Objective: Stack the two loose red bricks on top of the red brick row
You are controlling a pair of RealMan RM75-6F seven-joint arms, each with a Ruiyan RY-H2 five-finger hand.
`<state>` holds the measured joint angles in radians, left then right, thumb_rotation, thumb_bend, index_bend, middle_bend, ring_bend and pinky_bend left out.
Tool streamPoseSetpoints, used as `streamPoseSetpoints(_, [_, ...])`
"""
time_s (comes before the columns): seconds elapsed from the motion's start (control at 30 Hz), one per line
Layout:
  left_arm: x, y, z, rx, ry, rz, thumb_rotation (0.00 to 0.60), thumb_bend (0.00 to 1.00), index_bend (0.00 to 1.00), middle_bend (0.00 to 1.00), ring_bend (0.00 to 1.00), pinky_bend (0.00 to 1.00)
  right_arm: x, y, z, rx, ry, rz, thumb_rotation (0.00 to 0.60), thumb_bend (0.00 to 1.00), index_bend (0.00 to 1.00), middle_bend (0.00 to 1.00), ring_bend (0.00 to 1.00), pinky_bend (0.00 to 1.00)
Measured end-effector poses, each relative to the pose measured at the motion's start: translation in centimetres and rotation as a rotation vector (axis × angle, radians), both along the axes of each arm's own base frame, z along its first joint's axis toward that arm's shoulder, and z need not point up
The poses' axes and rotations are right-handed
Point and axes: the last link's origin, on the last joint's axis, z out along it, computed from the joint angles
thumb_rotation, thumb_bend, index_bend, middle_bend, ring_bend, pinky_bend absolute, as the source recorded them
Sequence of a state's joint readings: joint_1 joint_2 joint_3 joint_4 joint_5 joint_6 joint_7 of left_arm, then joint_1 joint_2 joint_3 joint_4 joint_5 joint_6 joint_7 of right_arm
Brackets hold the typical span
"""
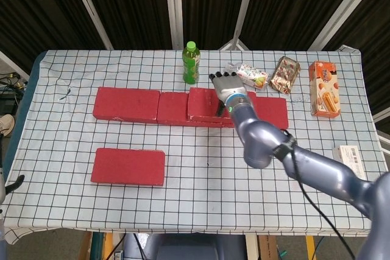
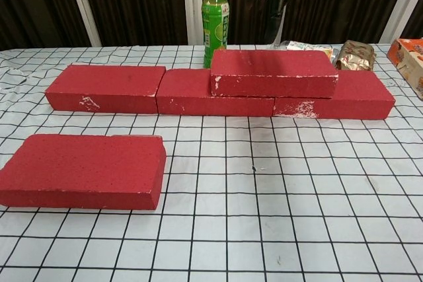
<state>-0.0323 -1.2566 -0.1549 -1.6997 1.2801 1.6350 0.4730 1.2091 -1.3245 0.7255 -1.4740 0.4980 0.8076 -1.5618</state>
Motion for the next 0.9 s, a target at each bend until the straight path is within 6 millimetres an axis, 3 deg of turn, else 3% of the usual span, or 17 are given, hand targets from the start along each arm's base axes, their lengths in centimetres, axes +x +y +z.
streamPoseSetpoints(0.1, [-0.1,0.2,0.0,-0.011,-0.013,-0.012,0.600,0.00,0.00,0.00,0.00,0.04,-2.3,2.4,2.6,-0.047,-0.054,0.050,0.600,0.19,0.00,0.00,0.00,0.00])
streamPoseSetpoints(0.23, [0.0,0.2,0.1,-0.024,-0.027,-0.036,0.600,0.00,0.00,0.00,0.00,0.04,-7.3,6.5,6.0,-0.131,-0.123,0.068,0.600,0.19,0.00,0.00,0.00,0.00])
streamPoseSetpoints(0.33, [0.1,0.1,0.4,-0.020,-0.041,-0.050,0.600,0.00,0.00,0.00,0.00,0.04,-11.1,9.3,8.2,-0.199,-0.150,0.052,0.600,0.19,0.00,0.00,0.00,0.00])
streamPoseSetpoints(0.43, [0.0,-0.2,0.9,-0.004,-0.053,-0.062,0.600,0.00,0.00,0.00,0.00,0.06,-13.6,11.9,9.6,-0.250,-0.165,0.057,0.600,0.19,0.00,0.00,0.00,0.00])
streamPoseSetpoints(0.67, [0.2,-0.7,1.0,-0.043,-0.089,-0.090,0.600,0.00,0.00,0.00,0.00,0.05,-15.7,16.5,10.8,-0.324,-0.160,0.146,0.600,0.19,0.00,0.00,0.00,0.00])
streamPoseSetpoints(0.9, [1.2,-1.2,0.5,-0.094,-0.181,-0.151,0.600,0.00,0.00,0.00,0.00,0.01,-19.2,21.5,10.1,-0.424,-0.109,0.178,0.600,0.19,0.00,0.00,0.00,0.00])
